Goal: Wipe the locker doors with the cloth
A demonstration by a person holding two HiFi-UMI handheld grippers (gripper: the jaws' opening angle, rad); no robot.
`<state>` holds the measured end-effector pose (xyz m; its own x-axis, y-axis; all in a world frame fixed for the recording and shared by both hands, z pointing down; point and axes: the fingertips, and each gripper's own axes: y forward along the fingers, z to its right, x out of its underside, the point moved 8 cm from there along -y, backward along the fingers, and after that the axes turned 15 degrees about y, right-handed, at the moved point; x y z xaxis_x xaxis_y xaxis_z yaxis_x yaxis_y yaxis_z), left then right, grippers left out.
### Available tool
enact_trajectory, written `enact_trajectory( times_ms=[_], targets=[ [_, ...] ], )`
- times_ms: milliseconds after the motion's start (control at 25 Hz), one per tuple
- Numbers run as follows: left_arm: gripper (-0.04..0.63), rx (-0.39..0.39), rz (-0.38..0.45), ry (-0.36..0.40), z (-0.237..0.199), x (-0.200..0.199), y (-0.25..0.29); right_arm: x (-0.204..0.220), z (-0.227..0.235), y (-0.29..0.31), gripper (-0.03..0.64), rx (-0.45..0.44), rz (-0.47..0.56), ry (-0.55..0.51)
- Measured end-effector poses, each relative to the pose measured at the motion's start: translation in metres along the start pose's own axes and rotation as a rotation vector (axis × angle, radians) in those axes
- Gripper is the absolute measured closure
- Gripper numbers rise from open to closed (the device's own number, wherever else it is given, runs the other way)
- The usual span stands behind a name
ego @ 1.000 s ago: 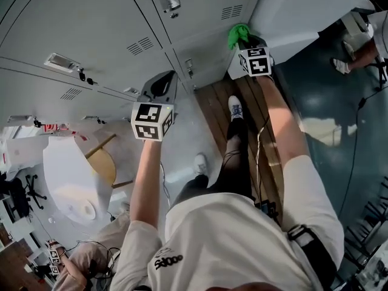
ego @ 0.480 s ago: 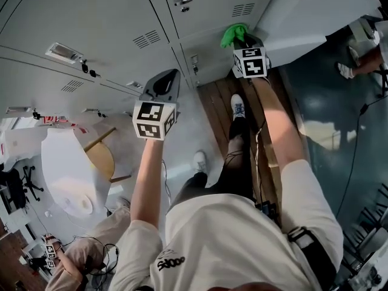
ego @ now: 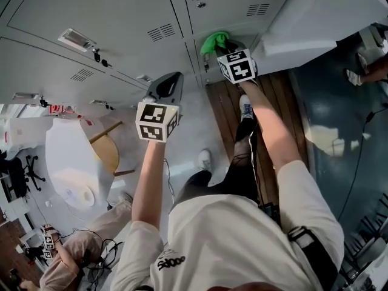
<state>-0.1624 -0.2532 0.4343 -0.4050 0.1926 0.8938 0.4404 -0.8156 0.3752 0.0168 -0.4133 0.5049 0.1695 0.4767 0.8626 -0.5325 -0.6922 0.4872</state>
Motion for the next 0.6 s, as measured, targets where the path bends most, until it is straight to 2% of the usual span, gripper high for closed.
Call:
enact_trajectory(
  times_ms=[160,360,600],
  targets=[
    [0.577,-0.012,-0.020,-0.013,-0.003,0.011,-0.005,0.011,-0.019,0.017,0.548,-0.072,-0.059,0.005],
    [0.577,-0.012,-0.038,-0.021,-0.002,0.022,-0.001,0.035,-0.030,0.043,0.546,-0.116,-0.126,0.001],
    [0.577,-0.003,-0.057,-0.007,0.002,0.031,0.010,0.067,-0.005,0.066,0.546,-0.113,-0.229,-0.023]
  ],
)
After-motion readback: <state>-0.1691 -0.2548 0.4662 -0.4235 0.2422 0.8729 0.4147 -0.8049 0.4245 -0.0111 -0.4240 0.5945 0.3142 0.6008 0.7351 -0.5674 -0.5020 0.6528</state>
